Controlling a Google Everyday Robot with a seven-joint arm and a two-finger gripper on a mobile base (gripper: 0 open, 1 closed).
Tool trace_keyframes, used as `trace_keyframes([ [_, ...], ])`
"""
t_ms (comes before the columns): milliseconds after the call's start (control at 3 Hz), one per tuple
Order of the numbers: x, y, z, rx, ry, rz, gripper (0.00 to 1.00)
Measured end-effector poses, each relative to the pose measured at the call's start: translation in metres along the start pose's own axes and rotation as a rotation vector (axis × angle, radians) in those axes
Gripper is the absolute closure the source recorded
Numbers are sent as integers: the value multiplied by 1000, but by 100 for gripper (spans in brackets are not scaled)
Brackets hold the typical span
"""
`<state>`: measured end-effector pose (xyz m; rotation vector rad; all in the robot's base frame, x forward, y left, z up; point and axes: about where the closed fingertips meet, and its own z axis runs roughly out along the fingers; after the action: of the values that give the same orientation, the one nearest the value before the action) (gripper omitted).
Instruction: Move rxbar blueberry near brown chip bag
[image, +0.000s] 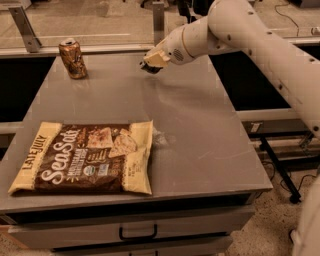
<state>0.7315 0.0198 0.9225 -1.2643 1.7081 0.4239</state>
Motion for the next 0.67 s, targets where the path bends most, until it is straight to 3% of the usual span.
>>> trace_keyframes([
  [333,3,47,-27,-122,-4,-93,100],
  [667,21,85,-49,-246,23,-137,82],
])
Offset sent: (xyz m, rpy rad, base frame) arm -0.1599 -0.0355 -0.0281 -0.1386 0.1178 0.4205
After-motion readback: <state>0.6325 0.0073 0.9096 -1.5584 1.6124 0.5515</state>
